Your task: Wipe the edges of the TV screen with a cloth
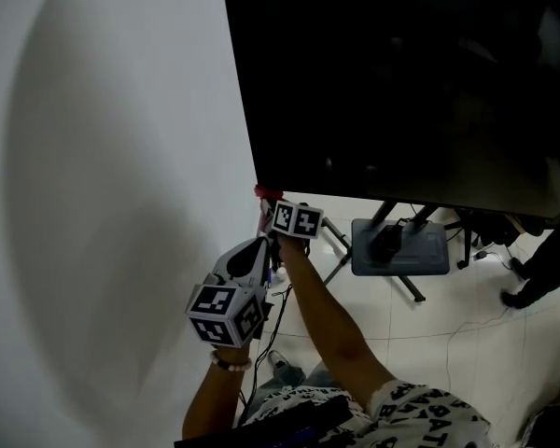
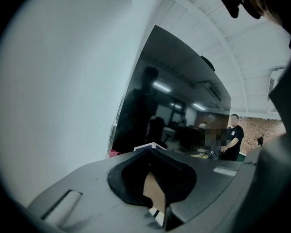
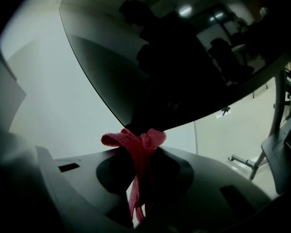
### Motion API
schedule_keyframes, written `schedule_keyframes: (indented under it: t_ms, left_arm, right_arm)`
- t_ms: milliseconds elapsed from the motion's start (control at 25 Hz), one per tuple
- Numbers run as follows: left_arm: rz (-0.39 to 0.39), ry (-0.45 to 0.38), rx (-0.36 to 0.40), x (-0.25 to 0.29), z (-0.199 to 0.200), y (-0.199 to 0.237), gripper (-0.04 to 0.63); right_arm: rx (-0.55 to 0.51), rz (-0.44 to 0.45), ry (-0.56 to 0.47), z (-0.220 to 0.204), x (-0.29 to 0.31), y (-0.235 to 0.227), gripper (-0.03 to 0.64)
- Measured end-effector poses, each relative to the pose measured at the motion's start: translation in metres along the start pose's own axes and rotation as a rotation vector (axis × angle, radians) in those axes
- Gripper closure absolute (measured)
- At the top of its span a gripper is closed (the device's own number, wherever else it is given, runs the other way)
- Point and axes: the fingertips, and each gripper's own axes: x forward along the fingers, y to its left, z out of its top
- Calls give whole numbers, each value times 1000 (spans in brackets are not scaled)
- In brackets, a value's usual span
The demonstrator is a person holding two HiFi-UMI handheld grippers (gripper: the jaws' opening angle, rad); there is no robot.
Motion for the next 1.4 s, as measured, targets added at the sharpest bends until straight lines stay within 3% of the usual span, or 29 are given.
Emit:
schedule_keyframes:
  t_ms: [320, 600, 1400]
  left_arm:
    - [-24, -1, 26, 5, 2, -29, 601]
    - [-7, 60, 65, 50, -24, -49, 601]
    - [-70, 101, 24, 171, -78, -228, 601]
  right_arm:
    - [-20, -105, -17, 18, -50, -50, 540]
    - [-52, -195, -5, 37, -103, -115, 540]
    - [-11, -288, -19, 96, -283, -315, 540]
